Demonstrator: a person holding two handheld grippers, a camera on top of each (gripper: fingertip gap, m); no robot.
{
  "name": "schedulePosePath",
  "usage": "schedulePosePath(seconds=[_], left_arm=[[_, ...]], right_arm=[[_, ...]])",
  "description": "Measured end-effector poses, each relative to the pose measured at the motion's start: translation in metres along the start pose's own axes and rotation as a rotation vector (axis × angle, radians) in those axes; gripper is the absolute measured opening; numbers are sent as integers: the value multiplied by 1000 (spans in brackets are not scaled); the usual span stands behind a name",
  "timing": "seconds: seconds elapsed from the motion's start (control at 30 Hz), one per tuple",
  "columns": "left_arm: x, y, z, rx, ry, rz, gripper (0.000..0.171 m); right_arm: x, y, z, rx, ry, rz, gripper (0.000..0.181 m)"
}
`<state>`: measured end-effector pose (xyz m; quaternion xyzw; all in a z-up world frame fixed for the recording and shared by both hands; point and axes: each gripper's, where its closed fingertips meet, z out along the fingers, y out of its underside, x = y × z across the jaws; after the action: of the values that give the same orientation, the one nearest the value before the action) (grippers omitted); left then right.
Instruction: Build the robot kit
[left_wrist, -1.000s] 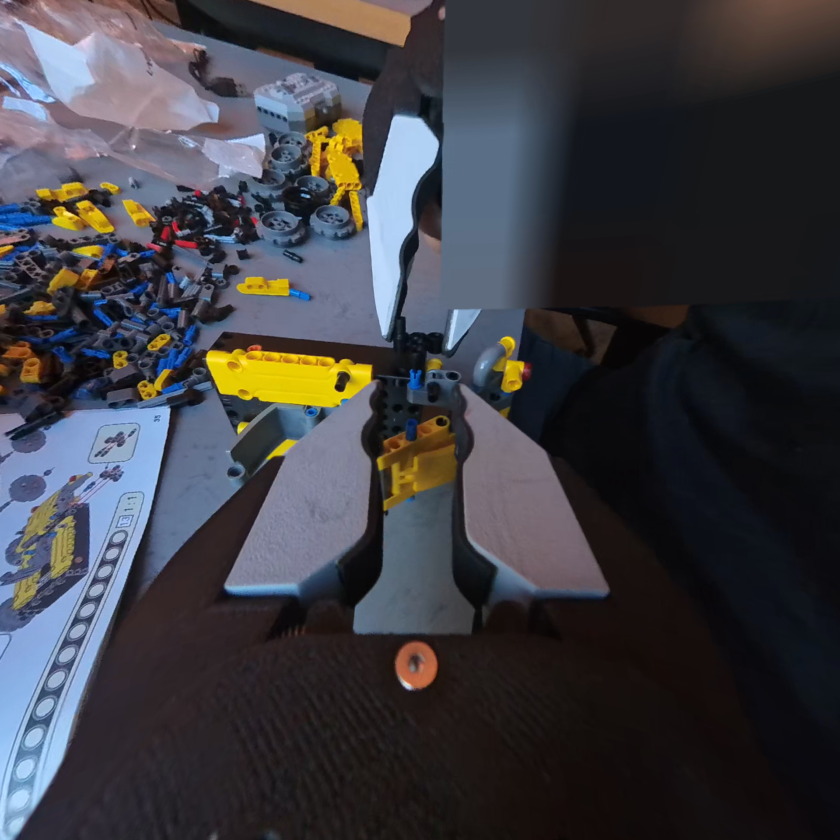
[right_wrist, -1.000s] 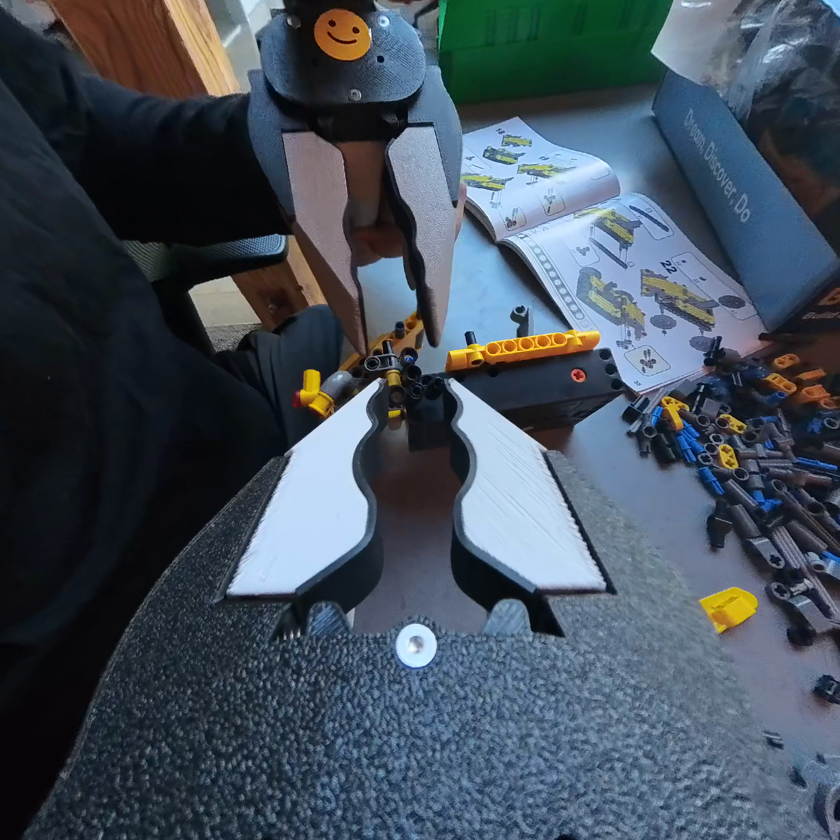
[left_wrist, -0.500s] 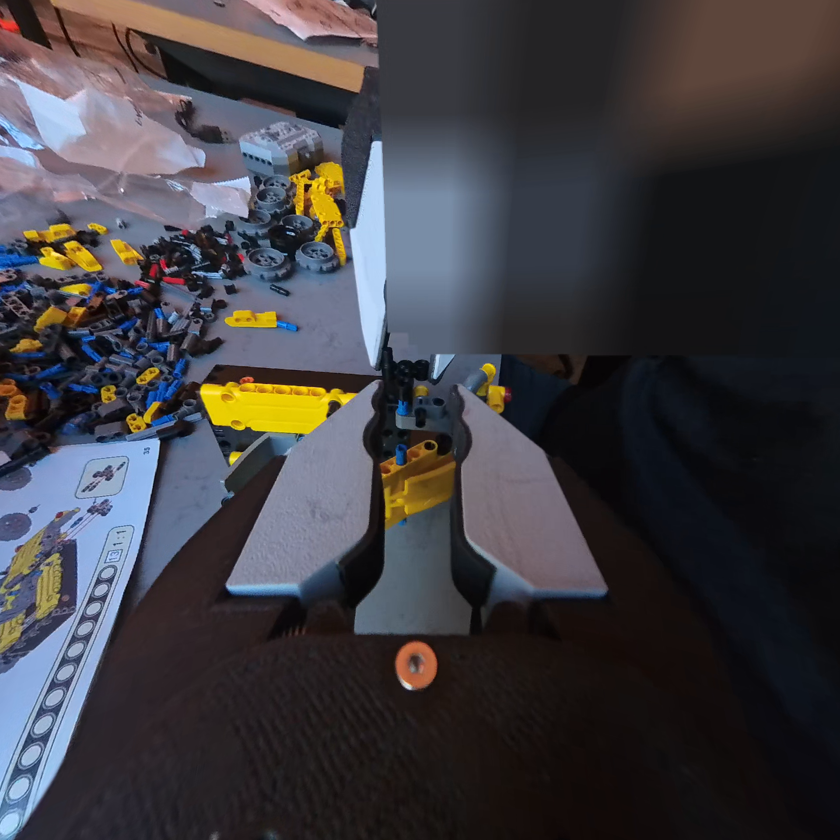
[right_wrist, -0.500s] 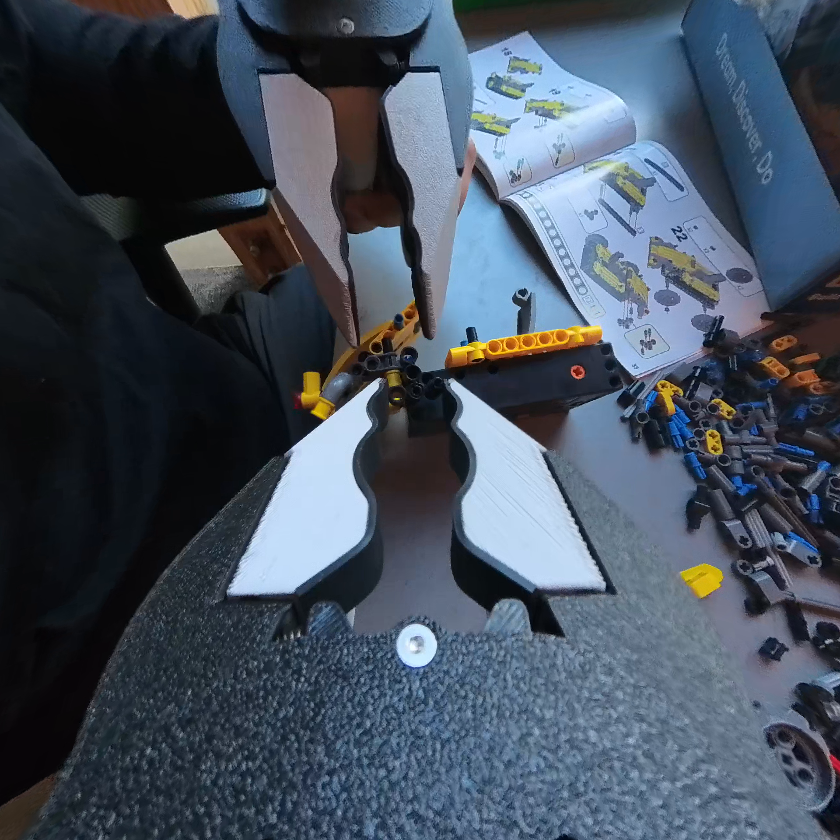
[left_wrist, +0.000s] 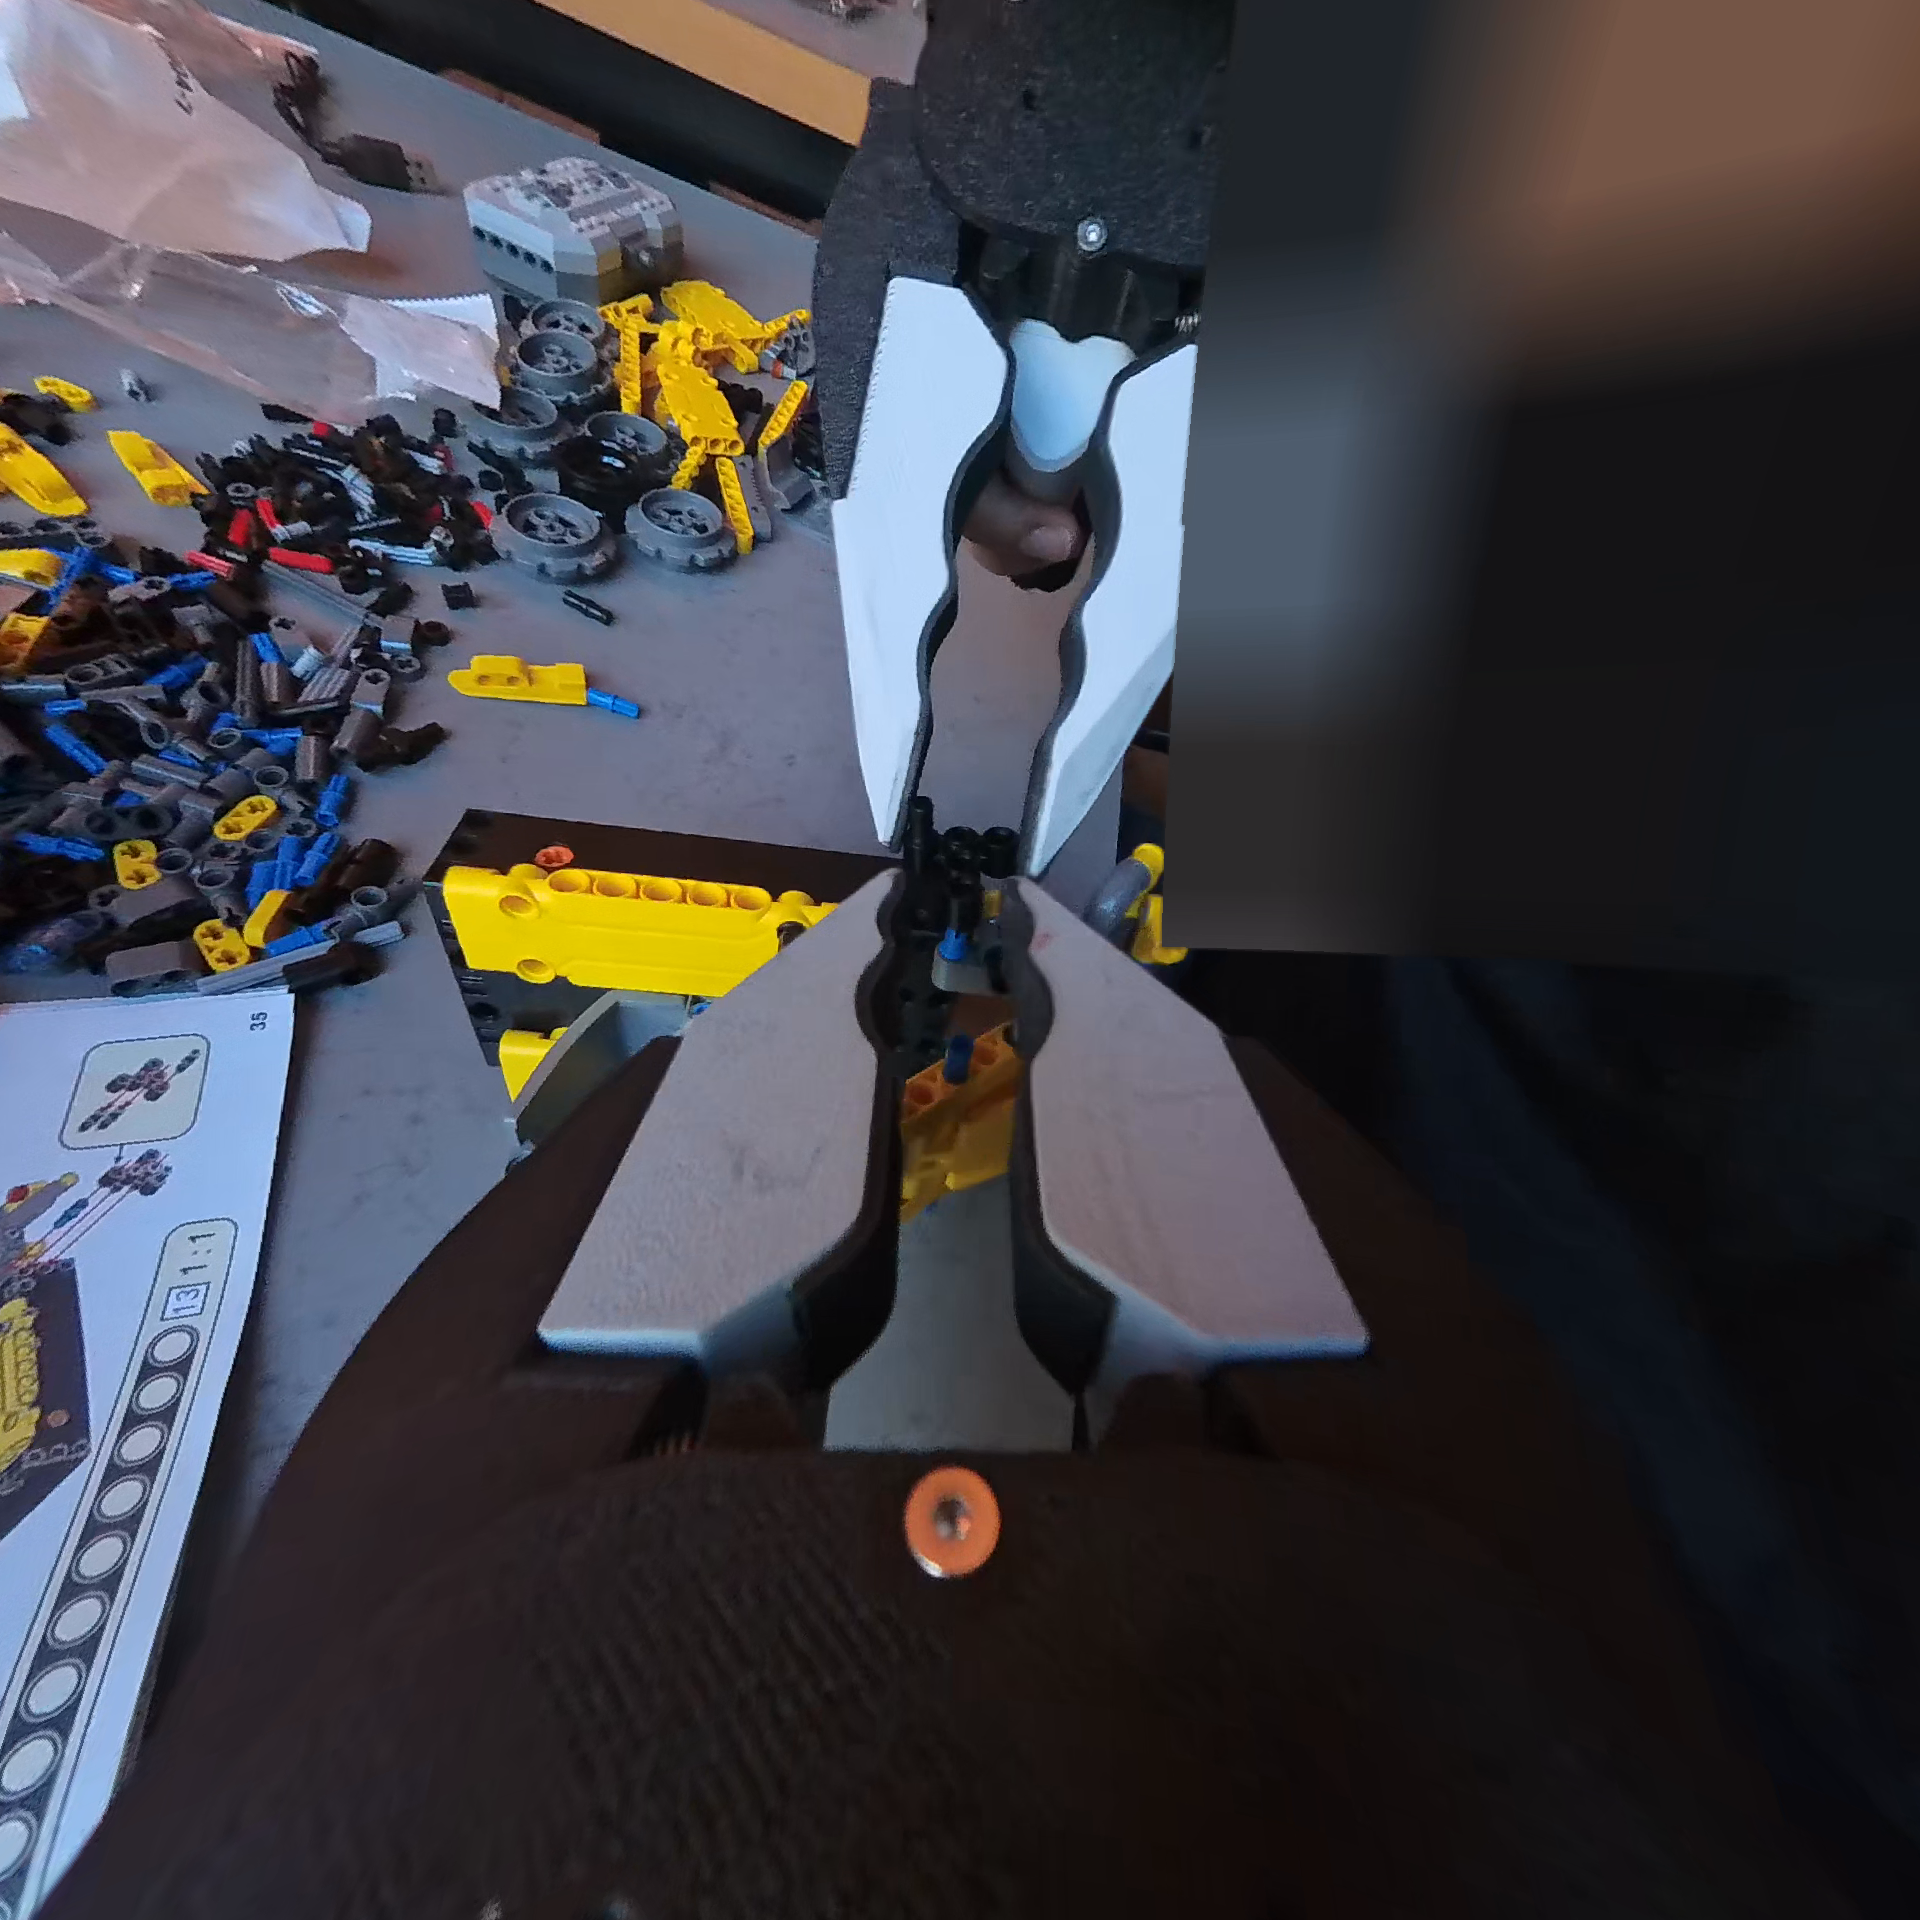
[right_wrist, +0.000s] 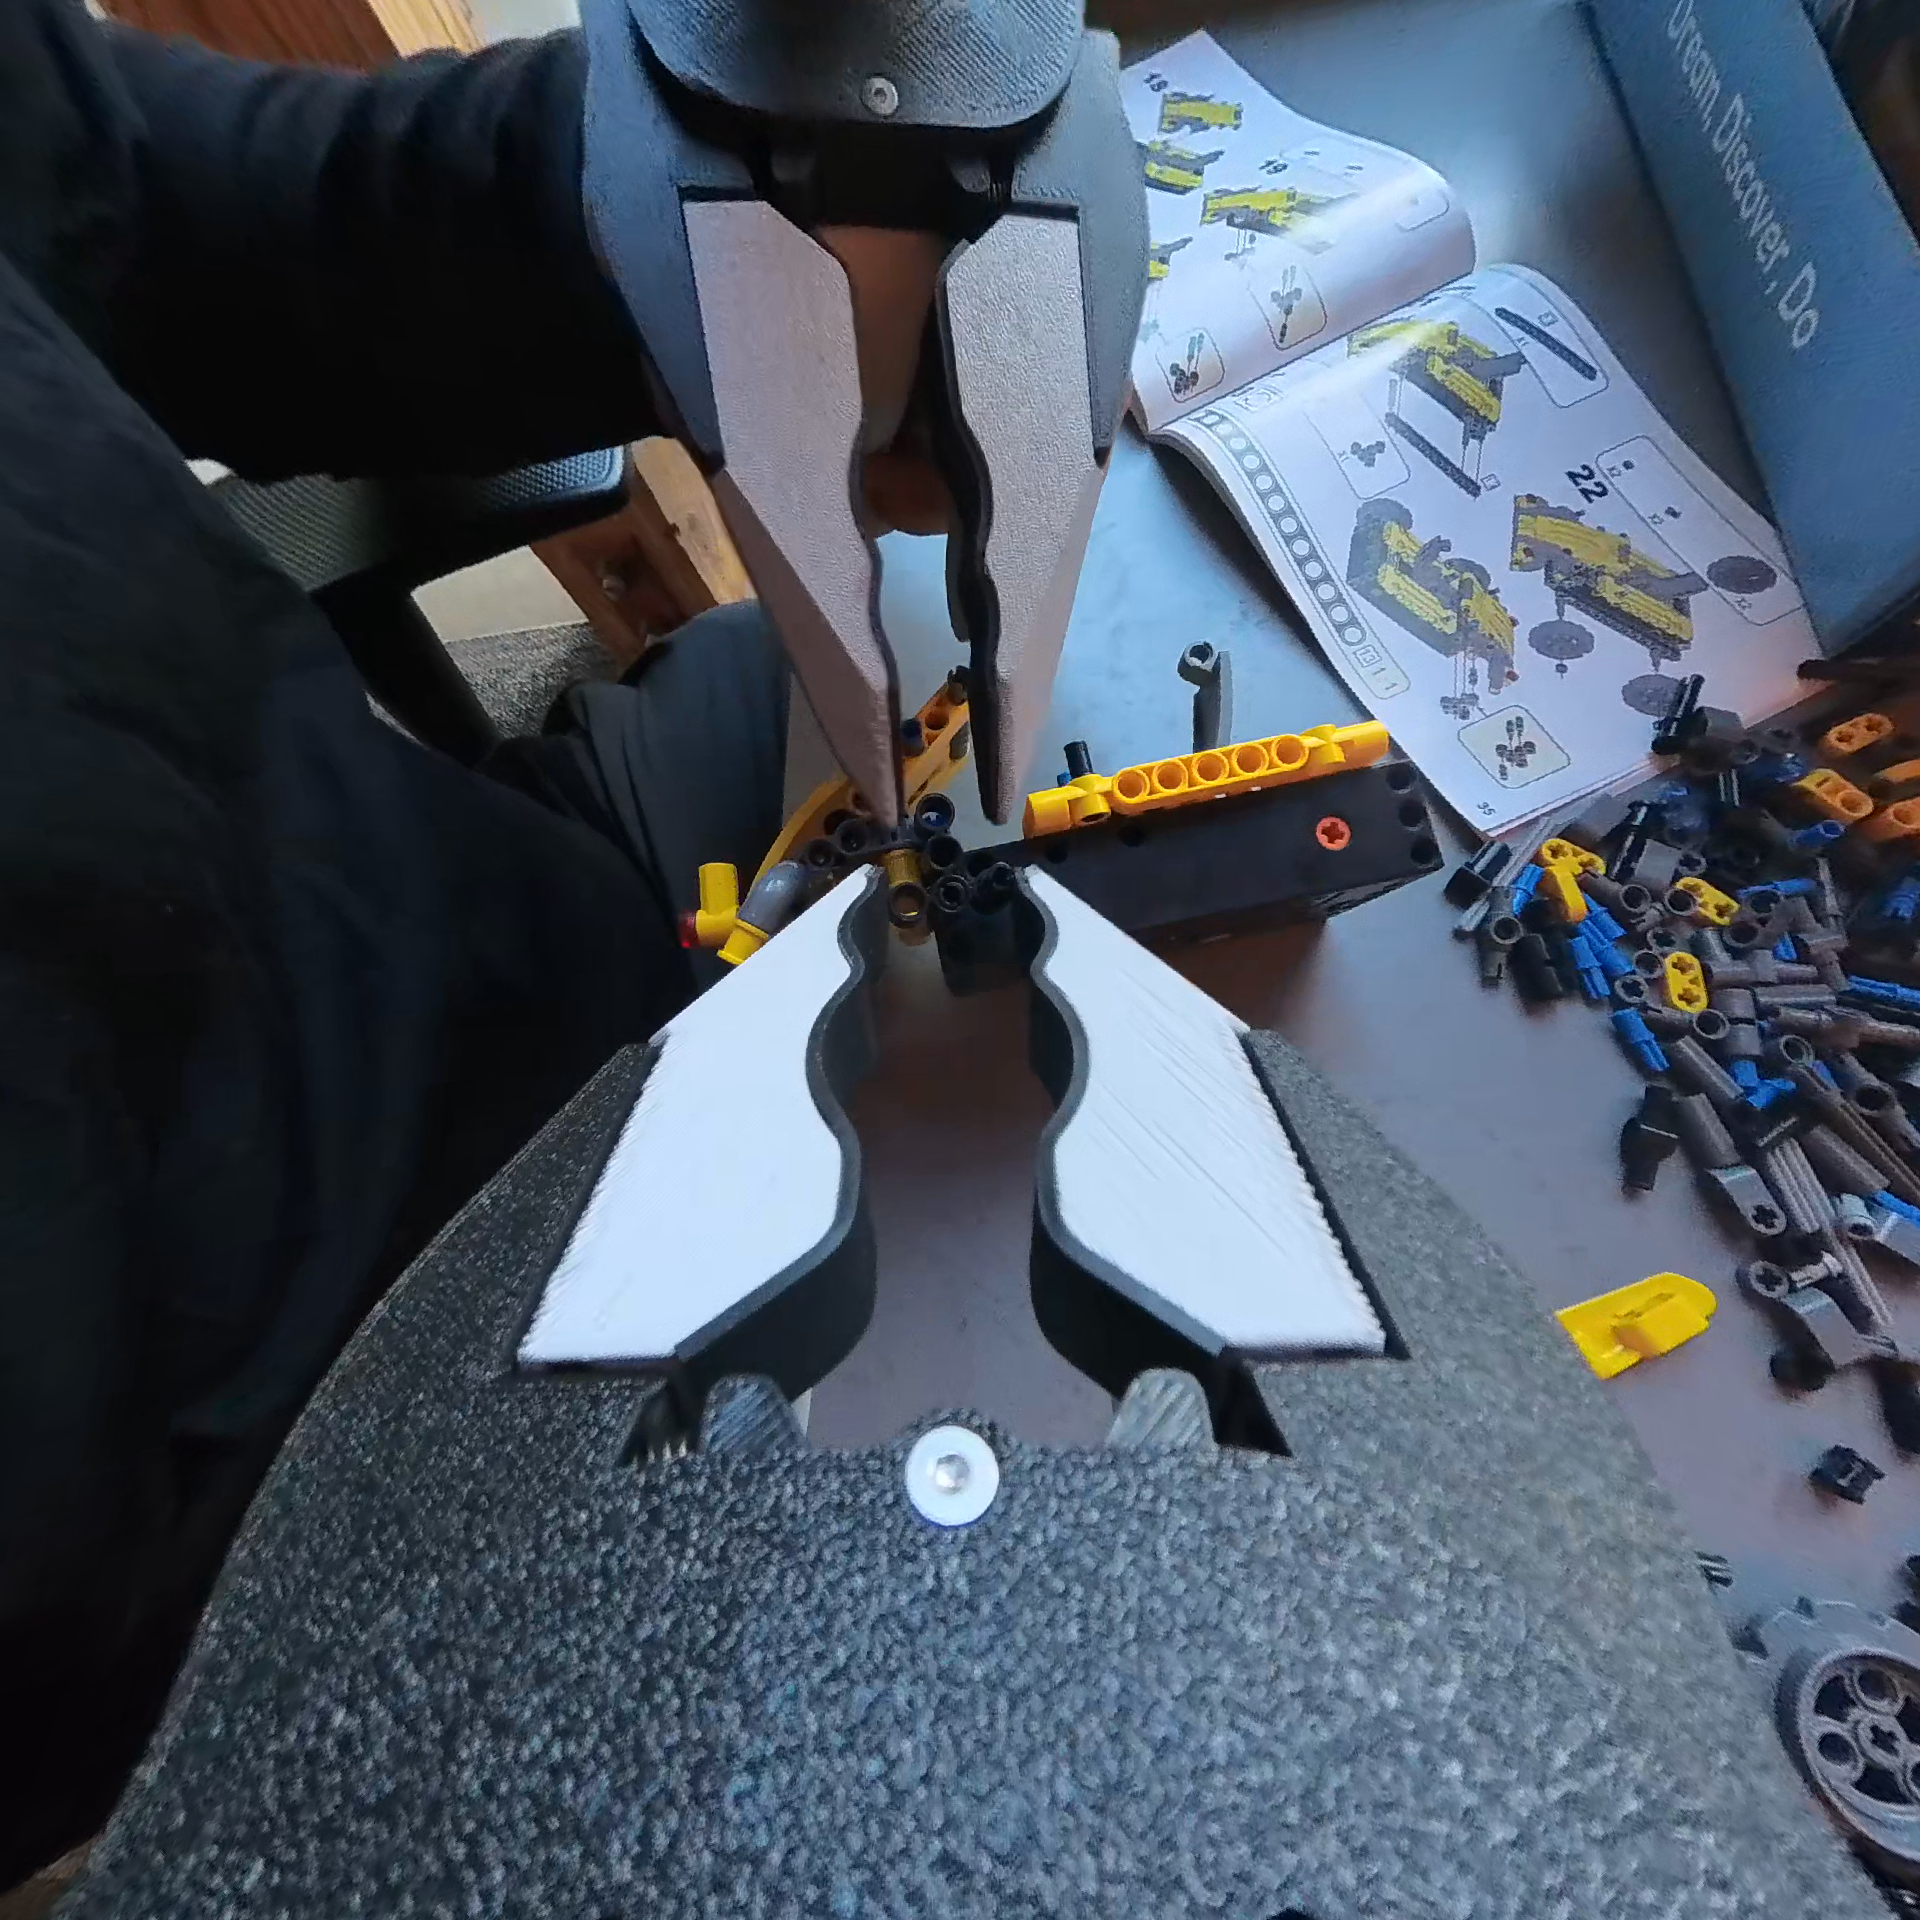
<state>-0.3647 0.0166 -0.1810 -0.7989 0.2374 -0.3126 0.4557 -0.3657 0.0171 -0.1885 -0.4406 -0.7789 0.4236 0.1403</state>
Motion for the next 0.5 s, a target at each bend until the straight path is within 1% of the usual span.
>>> schedulePosePath(seconds=[0.17,0.5], left_arm=[[2,3,1,-24,31,9,4],[2,4,1,-31,60,3,4]], right_arm=[[0,1,0,-2,3,-5,23],[0,0,1,4,1,-28,23]])
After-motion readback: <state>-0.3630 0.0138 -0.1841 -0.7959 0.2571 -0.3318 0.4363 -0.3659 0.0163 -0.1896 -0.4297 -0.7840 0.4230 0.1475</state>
